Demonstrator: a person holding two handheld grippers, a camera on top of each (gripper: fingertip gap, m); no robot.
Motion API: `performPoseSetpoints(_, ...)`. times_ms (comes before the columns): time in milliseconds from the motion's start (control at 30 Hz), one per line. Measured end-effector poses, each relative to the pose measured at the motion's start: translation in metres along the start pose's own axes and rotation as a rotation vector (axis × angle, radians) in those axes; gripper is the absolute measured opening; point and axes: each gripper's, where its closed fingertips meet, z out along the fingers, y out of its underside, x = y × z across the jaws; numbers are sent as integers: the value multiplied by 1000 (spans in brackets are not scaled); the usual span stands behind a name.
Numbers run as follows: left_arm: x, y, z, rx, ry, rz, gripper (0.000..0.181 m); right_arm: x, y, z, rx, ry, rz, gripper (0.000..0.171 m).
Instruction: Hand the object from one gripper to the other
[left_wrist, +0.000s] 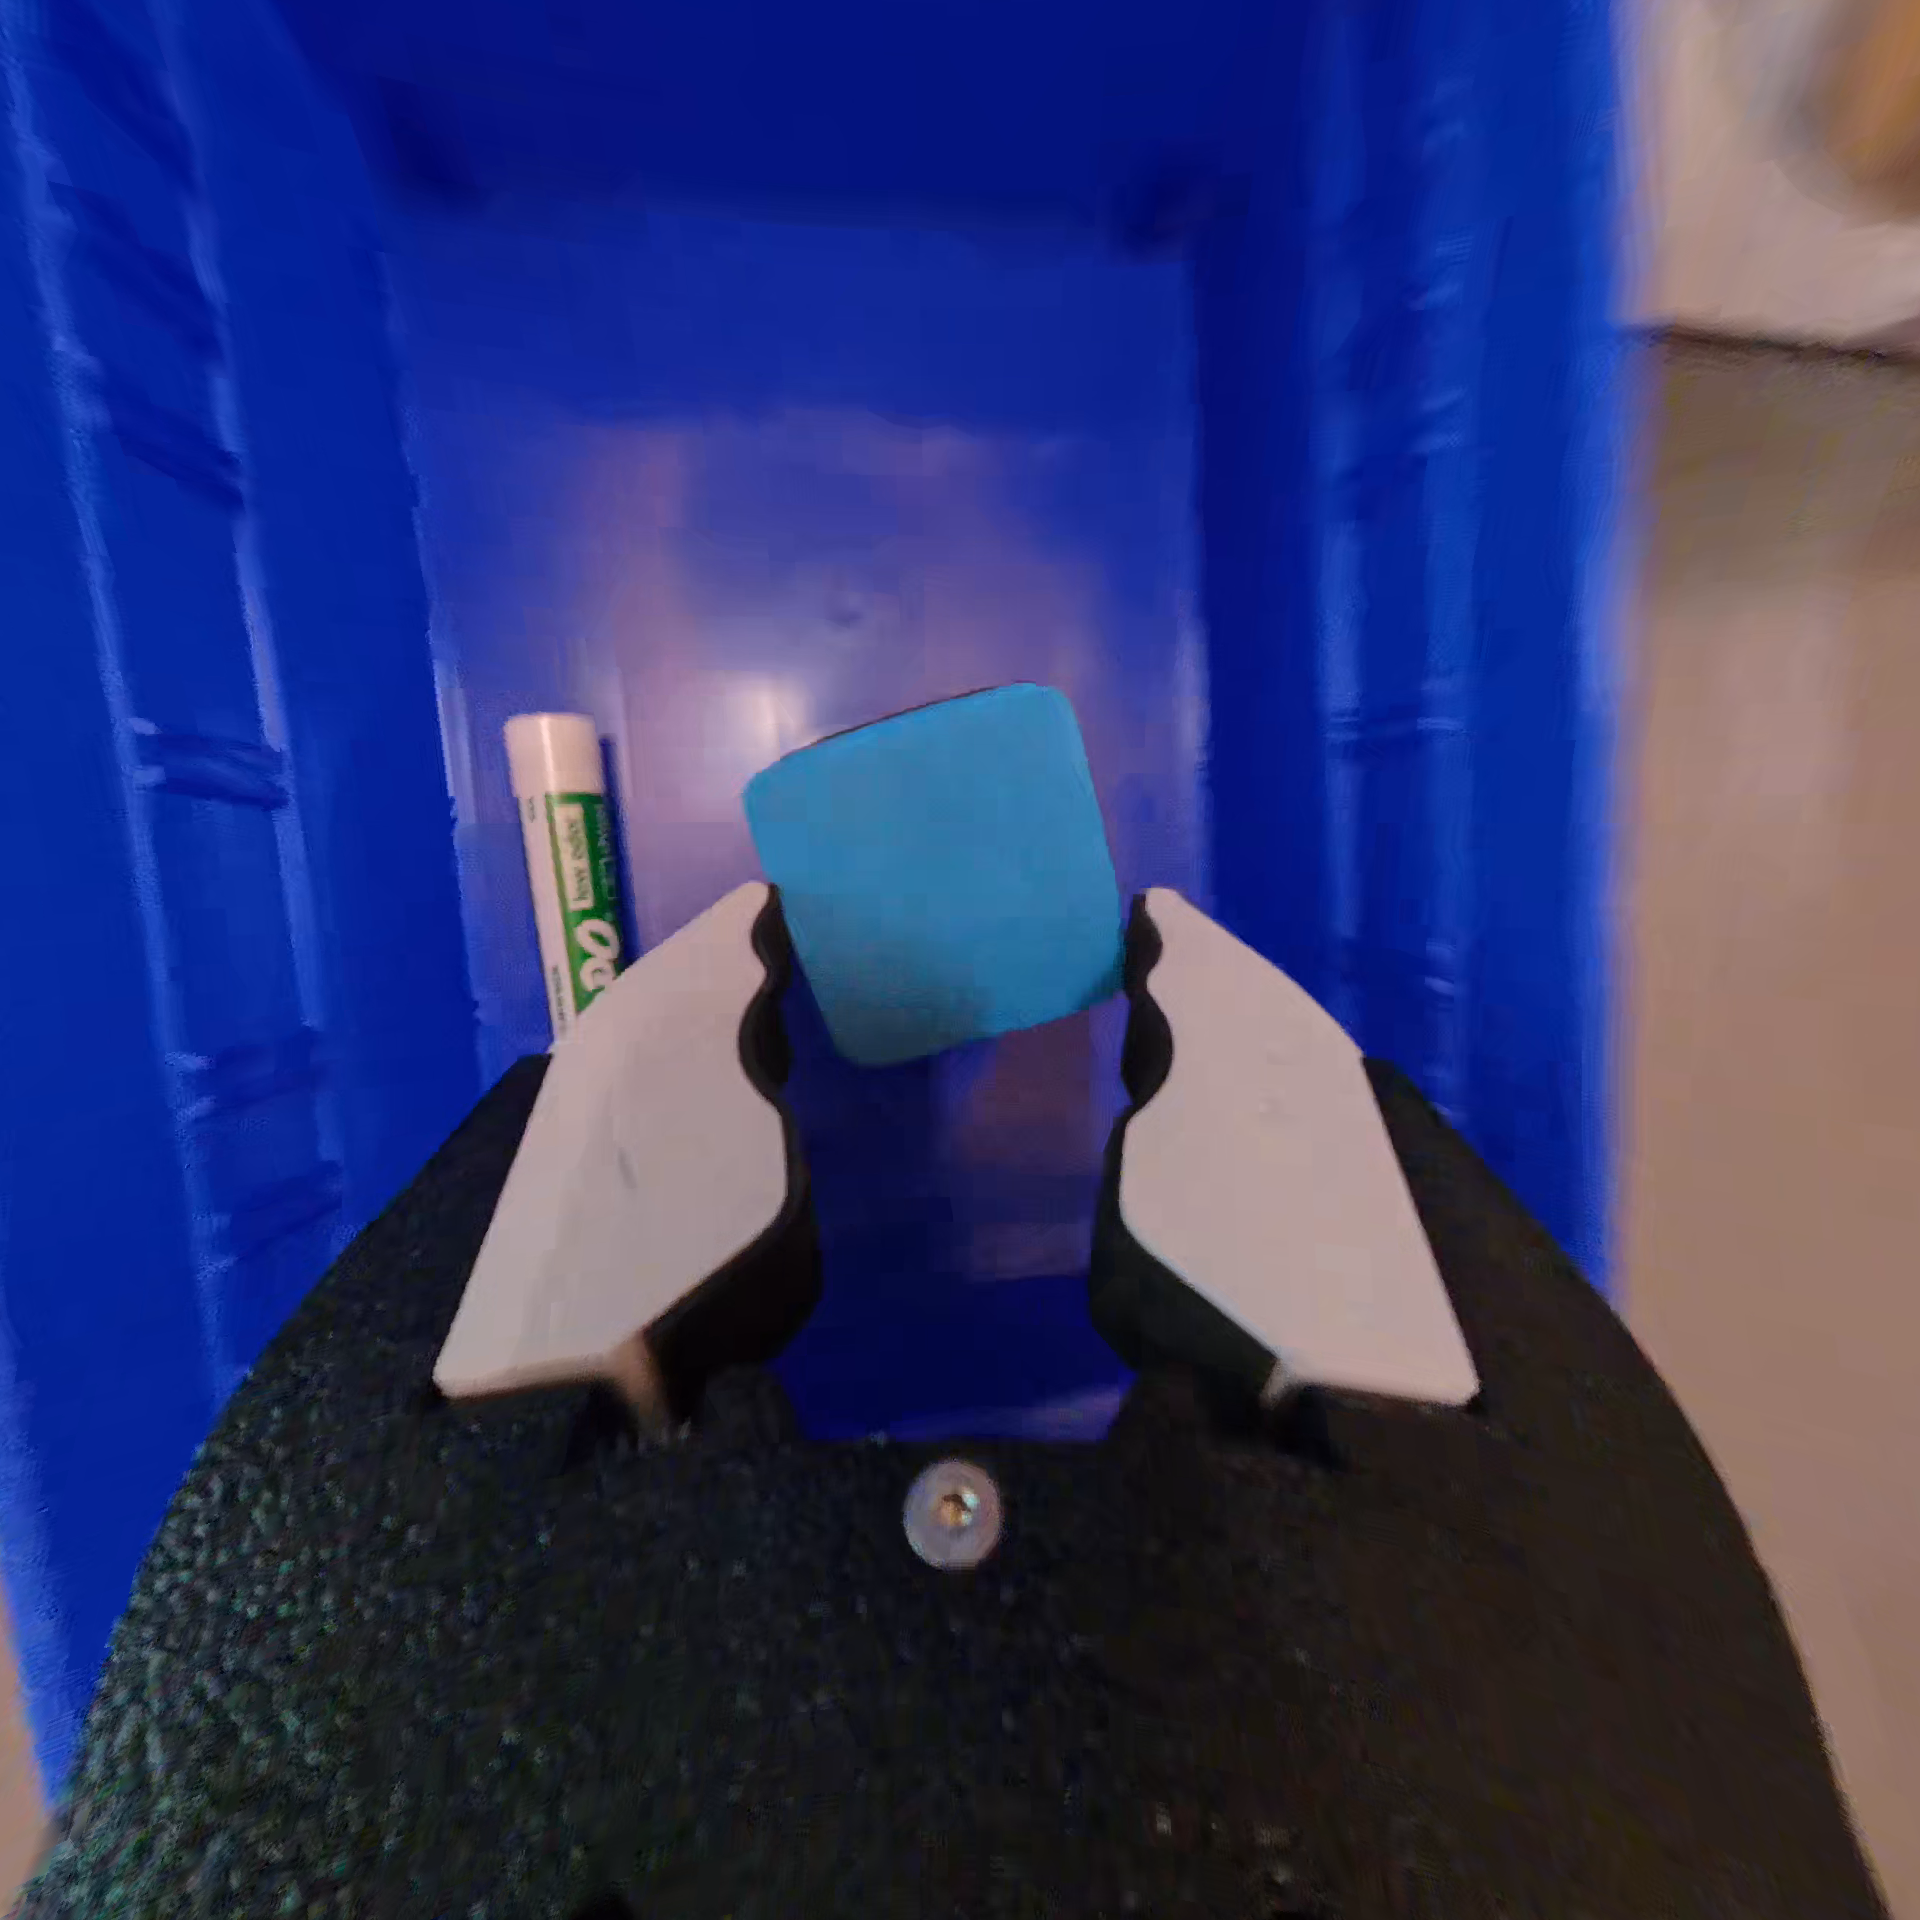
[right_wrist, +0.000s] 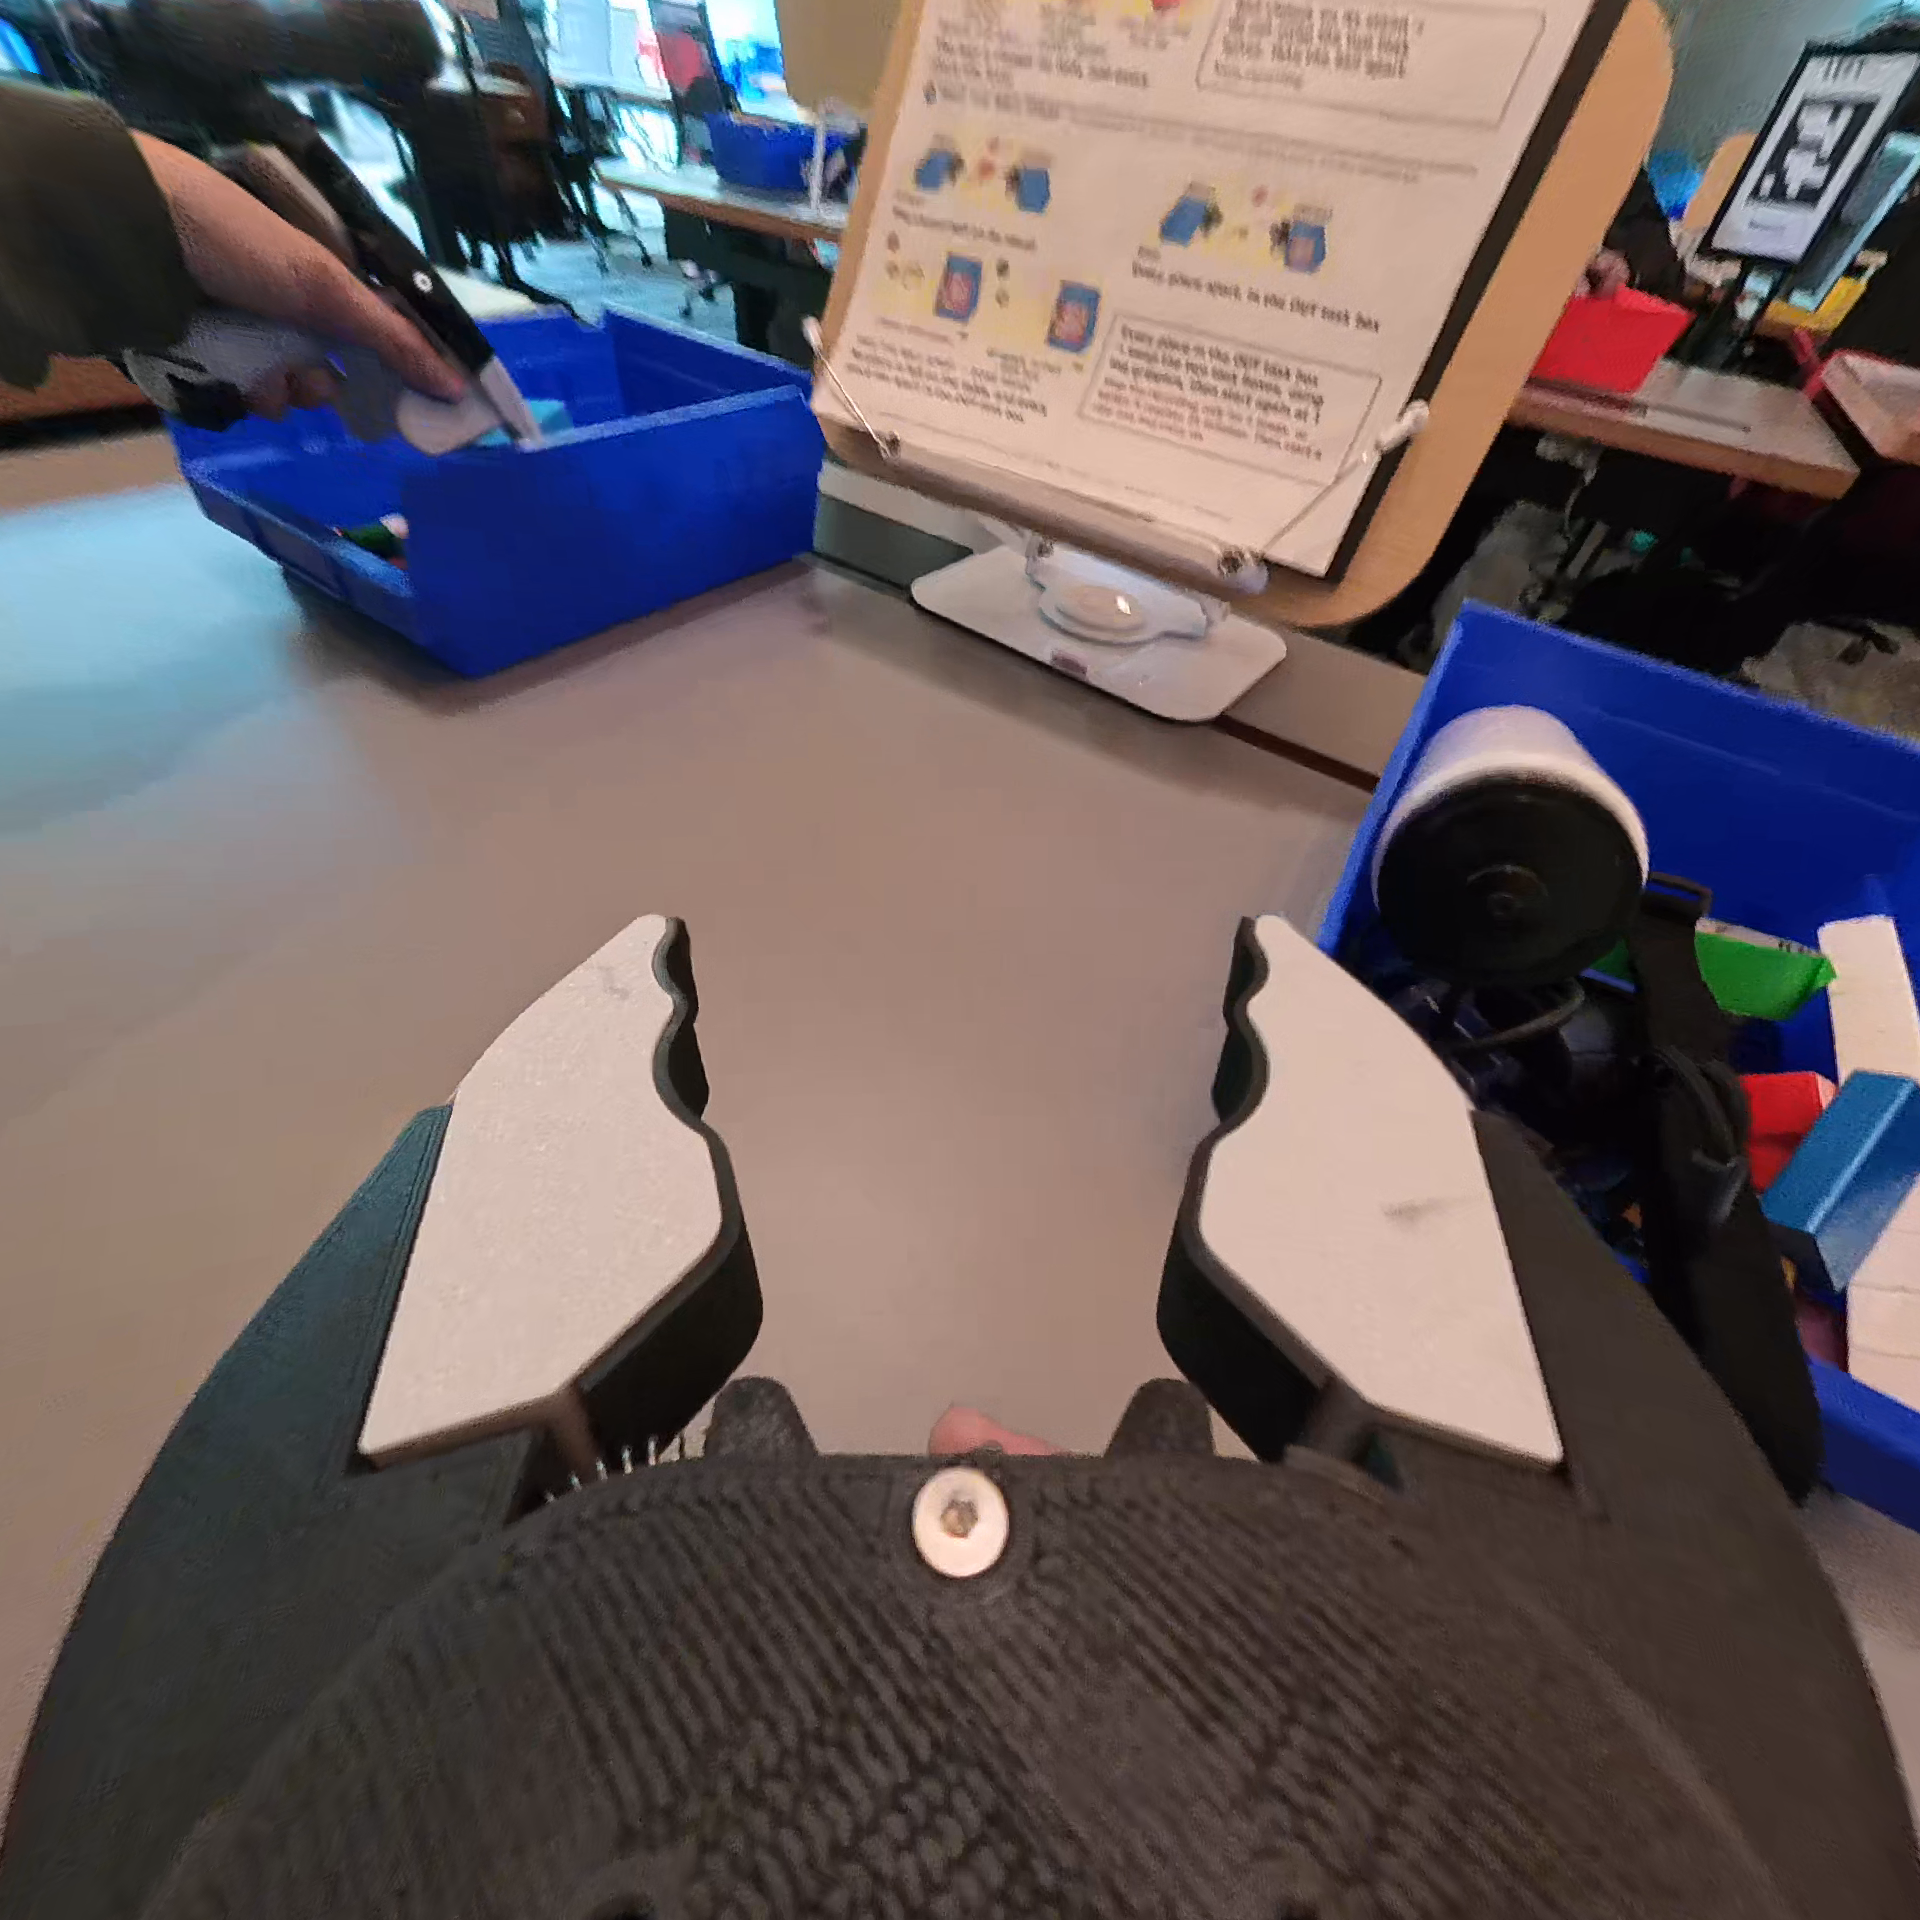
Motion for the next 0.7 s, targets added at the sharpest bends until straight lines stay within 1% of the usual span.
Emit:
performPoseSetpoints(67, 27, -11, -40, 148, 142, 22, 61, -12, -16, -2, 78, -37, -10, 98)
performPoseSetpoints(133, 69, -11, -91, 296, 368, 41, 61, -33, -32, -4, 159, -109, -34, 101)
performPoseSetpoints(167, 95, -3, -118, 347, 509, 65, 61, -45, -39, -6, 201, -142, -55, 102)
performPoseSetpoints(233, 151, 32, -164, 380, 784, 139, 61, -68, -55, -9, 300, -177, -128, 102)
performPoseSetpoints(300, 208, 80, -195, 372, 1025, 239, 61, -95, -63, -12, 364, -215, -225, 101)
performPoseSetpoints(400, 277, 158, -208, 265, 1284, 334, 61, -134, -71, -18, 406, -253, -339, 96)
performPoseSetpoints(500, 325, 212, -215, 146, 1502, 354, 61, -162, -68, -30, 382, -305, -415, 92)
performPoseSetpoints(567, 344, 232, -219, 88, 1590, 361, 61, -167, -64, -37, 363, -302, -415, 92)
performPoseSetpoints(633, 356, 244, -216, 66, 1593, 399, 61, -170, -62, -46, 364, -312, -404, 90)
performPoseSetpoints(667, 360, 247, -214, 57, 1587, 405, 61, -172, -61, -51, 368, -318, -411, 83)
performPoseSetpoints(700, 362, 251, -214, 38, 1589, 408, 61, -174, -60, -54, 363, -331, -434, 71)
